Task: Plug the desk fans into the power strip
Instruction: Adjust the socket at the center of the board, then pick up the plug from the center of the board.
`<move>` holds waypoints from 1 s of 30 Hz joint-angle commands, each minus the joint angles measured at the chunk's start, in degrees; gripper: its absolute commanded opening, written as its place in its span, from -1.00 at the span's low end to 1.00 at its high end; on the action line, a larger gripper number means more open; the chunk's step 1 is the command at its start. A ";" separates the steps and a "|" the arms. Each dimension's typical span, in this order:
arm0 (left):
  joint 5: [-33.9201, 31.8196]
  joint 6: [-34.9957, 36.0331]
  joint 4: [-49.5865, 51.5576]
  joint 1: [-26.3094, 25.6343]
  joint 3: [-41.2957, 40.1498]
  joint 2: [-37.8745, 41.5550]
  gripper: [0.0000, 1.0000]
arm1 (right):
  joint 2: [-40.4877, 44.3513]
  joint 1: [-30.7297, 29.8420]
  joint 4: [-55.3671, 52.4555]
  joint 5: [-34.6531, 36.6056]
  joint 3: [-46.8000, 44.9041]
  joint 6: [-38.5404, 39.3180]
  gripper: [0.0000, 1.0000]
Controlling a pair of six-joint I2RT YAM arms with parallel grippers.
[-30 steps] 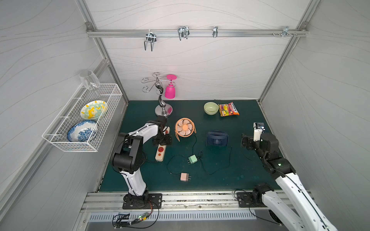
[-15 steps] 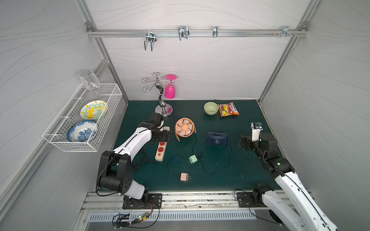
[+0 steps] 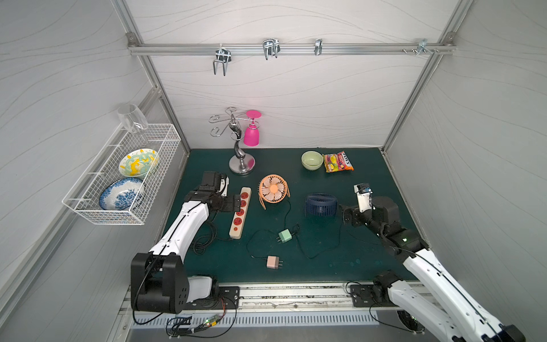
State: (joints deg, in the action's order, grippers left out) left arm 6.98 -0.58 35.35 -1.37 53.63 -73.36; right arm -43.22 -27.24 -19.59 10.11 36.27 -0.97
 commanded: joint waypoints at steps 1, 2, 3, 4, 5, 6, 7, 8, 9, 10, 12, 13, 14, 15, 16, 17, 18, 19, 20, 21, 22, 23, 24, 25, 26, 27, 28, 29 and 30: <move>2.62 1.11 -3.38 2.16 -1.83 2.95 1.00 | -1.81 -3.90 -1.77 -2.45 2.33 1.94 0.98; 3.19 1.18 -4.00 2.57 -2.61 3.60 1.00 | -2.54 -5.53 -2.26 -2.47 2.81 2.54 0.98; 3.89 1.27 -4.32 3.00 -3.03 3.99 1.00 | -3.22 -7.52 -2.95 -2.27 3.34 2.77 0.98; 4.46 1.21 -4.47 3.53 -3.21 4.45 1.00 | -4.23 -9.52 -3.68 -1.65 3.86 2.71 0.98; 4.85 1.08 -4.50 4.04 -3.26 4.81 1.00 | -5.35 -11.60 -4.61 -1.00 4.83 2.46 0.99; 4.89 0.88 -4.50 4.55 -3.25 5.18 1.00 | -6.51 -13.90 -5.64 0.18 6.14 1.91 0.98; 4.51 0.76 -4.70 4.91 -3.29 5.43 1.00 | -7.93 -16.00 -6.97 1.58 7.54 1.23 0.98; 4.04 0.82 -5.25 4.96 -3.54 5.48 1.00 | -9.38 -18.15 -8.08 3.06 8.74 0.70 0.98; 3.90 0.92 -5.74 4.96 -3.98 5.57 1.00 | -11.24 -20.30 -9.38 4.52 10.26 -0.04 0.98; 3.90 0.86 -6.34 4.95 -4.32 5.54 1.00 | -13.02 -22.28 -10.48 6.72 11.70 -1.04 0.99; 4.72 0.67 -6.58 5.01 -4.36 5.59 1.00 | -17.10 -25.90 -13.33 9.56 15.25 -3.32 0.98; 4.95 0.59 -6.25 5.12 -4.20 5.68 1.00 | -19.45 -27.89 -15.43 9.93 17.49 -4.44 0.98; 4.81 0.58 -6.18 5.07 -4.08 5.78 1.00 | -21.44 -29.54 -16.51 9.68 18.91 -4.88 0.98; 4.48 0.58 -6.30 5.14 -4.10 5.89 1.00 | -23.07 -31.04 -17.25 8.77 19.80 -4.64 0.99; 4.28 0.54 -6.79 5.14 -4.45 5.93 1.00 | -24.19 -32.53 -17.26 7.63 20.45 -3.77 0.98; 4.33 0.51 -7.33 5.15 -4.83 6.03 1.00 | -24.95 -34.17 -16.86 6.35 20.60 -2.16 0.98; 4.65 0.33 -7.65 5.13 -5.02 6.14 1.00 | -25.64 -35.61 -16.14 4.74 20.34 -0.44 0.98; 5.11 0.32 -7.53 5.14 -4.95 6.15 1.00 | -26.36 -36.66 -15.45 3.03 20.11 0.75 0.98; 5.48 0.25 -7.21 5.18 -4.72 6.14 1.00 | -27.05 -37.37 -14.82 1.37 20.04 1.30 0.98; 5.45 0.23 -6.90 5.30 -4.39 6.26 1.00 | -27.68 -37.65 -14.51 -0.32 20.24 1.39 0.98; 5.04 0.18 -6.73 5.26 -4.26 6.29 1.00 | -28.26 -37.82 -14.20 -1.91 20.40 1.41 0.99; 4.68 0.29 -6.90 5.31 -4.26 6.42 1.00 | -28.65 -38.00 -13.53 -3.55 20.29 1.55 0.98; 4.62 0.25 -7.34 5.32 -4.66 6.54 1.00 | -28.92 -38.19 -12.79 -5.10 19.82 1.87 0.99; 4.85 0.10 -7.80 5.31 -5.08 6.63 1.00 | -29.10 -38.48 -11.83 -6.41 19.15 2.53 0.98; 5.39 0.09 -7.89 5.30 -5.26 6.65 1.00 | -29.40 -38.76 -10.92 -7.51 18.58 3.22 0.98; 5.75 0.11 -7.56 5.31 -5.24 6.75 1.00 | -29.81 -39.18 -10.35 -8.70 18.18 3.86 0.97; 5.94 0.09 -7.22 5.48 -4.98 6.81 1.00 | -30.30 -39.73 -10.03 -9.20 17.87 4.86 0.97; 5.74 0.05 -6.95 5.56 -4.69 6.83 1.00 | -30.95 -40.35 -9.84 -9.62 17.75 5.60 0.96; 5.25 -0.07 -6.95 5.66 -4.66 6.91 1.00 | -31.56 -40.79 -9.72 -10.31 17.52 7.03 0.96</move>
State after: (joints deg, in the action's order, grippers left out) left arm 11.60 -0.25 29.63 3.79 48.38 -67.61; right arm -73.21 -66.57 -30.87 4.21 54.61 2.52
